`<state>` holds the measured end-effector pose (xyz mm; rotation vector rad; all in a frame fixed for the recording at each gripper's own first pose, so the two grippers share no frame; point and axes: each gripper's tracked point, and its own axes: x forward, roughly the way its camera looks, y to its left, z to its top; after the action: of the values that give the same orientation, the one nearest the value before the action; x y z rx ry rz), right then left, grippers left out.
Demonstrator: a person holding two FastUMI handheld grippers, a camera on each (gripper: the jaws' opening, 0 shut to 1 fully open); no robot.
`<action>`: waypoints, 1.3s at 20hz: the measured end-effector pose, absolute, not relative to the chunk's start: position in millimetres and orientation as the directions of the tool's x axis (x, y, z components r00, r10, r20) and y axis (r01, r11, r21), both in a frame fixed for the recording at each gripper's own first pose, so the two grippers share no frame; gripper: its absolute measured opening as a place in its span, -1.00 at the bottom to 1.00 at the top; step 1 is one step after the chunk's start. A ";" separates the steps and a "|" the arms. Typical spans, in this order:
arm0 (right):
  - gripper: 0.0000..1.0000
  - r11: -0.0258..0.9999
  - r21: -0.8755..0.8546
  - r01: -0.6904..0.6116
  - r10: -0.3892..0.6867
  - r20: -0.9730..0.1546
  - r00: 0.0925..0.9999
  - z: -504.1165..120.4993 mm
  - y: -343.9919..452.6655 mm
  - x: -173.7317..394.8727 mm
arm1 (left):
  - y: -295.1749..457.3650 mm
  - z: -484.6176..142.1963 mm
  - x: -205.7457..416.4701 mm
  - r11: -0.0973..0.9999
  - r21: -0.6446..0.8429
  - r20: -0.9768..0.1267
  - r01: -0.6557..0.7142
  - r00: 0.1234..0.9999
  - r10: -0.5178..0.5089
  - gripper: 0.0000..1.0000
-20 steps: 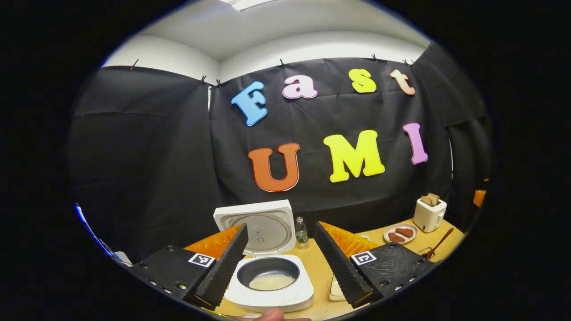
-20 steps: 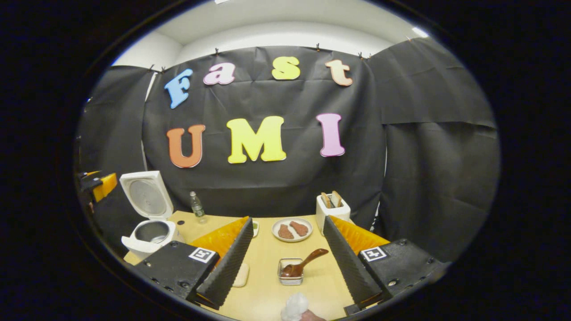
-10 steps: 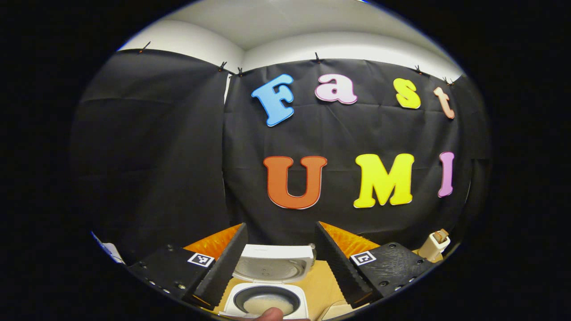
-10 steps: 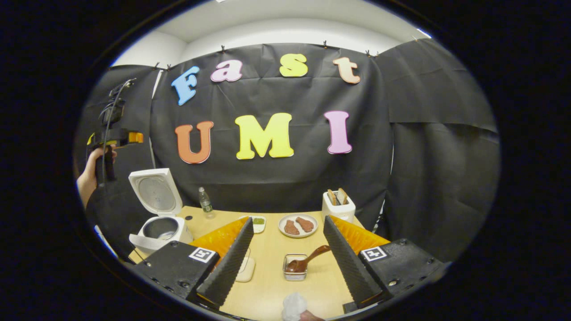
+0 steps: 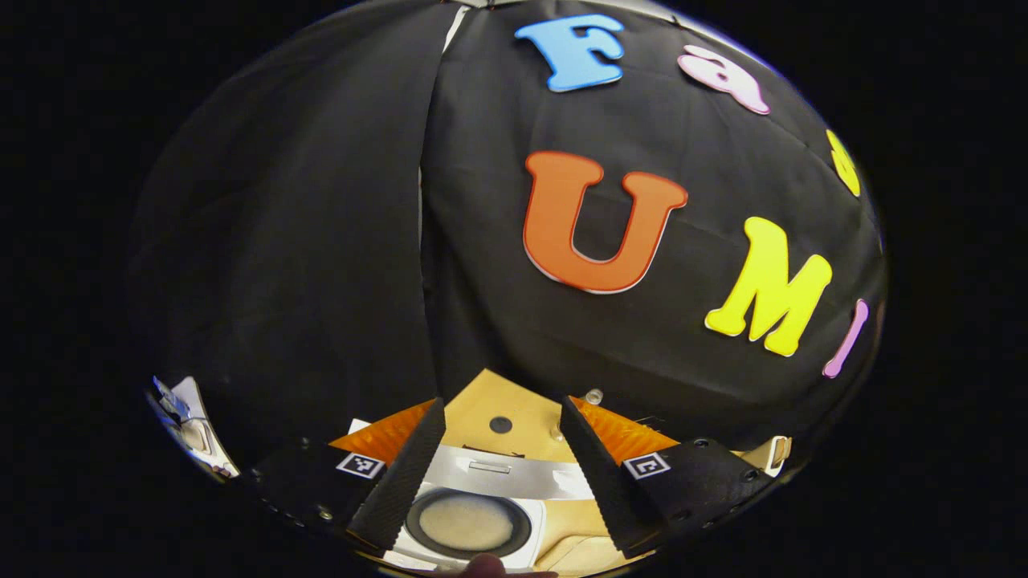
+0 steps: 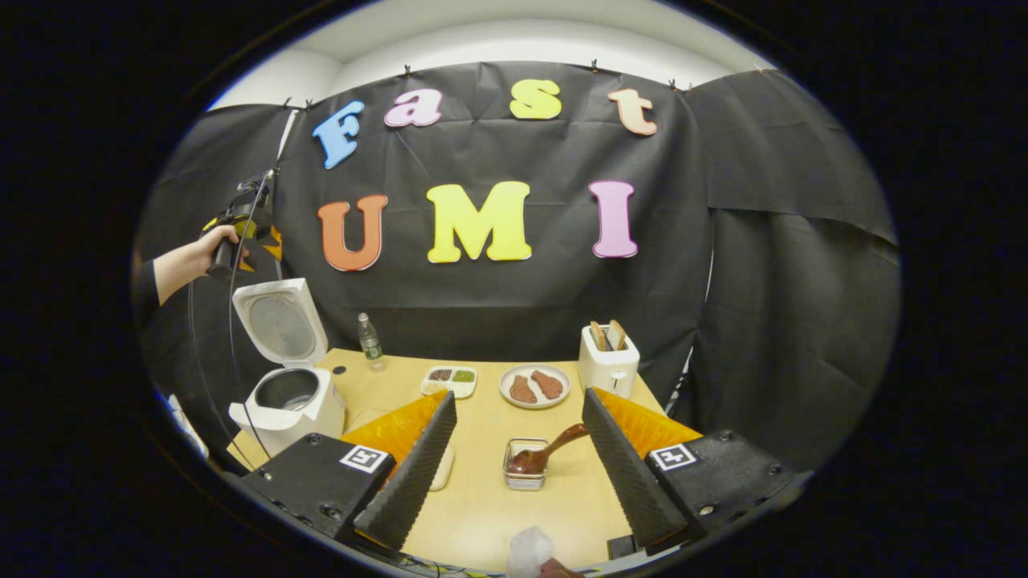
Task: Close the left gripper, press the button to open the rice cooker; take a wooden spoon from the chopstick holder with the right hand, scoop a spoonful of rice and pour it into the rice cooker, then put the wooden spoon back into the chopstick holder.
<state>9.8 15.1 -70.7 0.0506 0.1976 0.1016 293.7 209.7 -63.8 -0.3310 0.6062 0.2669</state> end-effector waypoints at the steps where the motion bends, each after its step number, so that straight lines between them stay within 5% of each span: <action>1: 1.00 0.994 0.061 -0.095 0.106 -0.199 0.974 -71.3 14.4 10.8 | 209.5 -77.3 298.4 0.924 -0.186 -0.603 -0.335 0.781 0.162 0.86; 8: 1.00 0.991 0.082 -0.109 0.127 -0.253 0.959 -88.1 17.7 11.9 | 193.0 -117.7 289.9 0.965 -0.018 -0.660 -0.262 0.728 0.185 0.90; 19: 1.00 0.984 0.097 -0.147 0.169 -0.283 0.944 -94.8 23.5 10.2 | 174.1 -131.1 231.9 0.975 -0.004 -0.652 -0.223 0.740 0.167 0.94; 26: 1.00 0.981 0.104 -0.166 0.190 -0.310 0.932 -103.0 26.0 6.7 | 152.3 -210.6 160.6 0.981 0.001 -0.747 -0.192 0.653 0.129 0.95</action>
<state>6.7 26.0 -103.0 0.0765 0.3242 0.1825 160.6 152.3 -210.6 -0.0804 0.8405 0.1826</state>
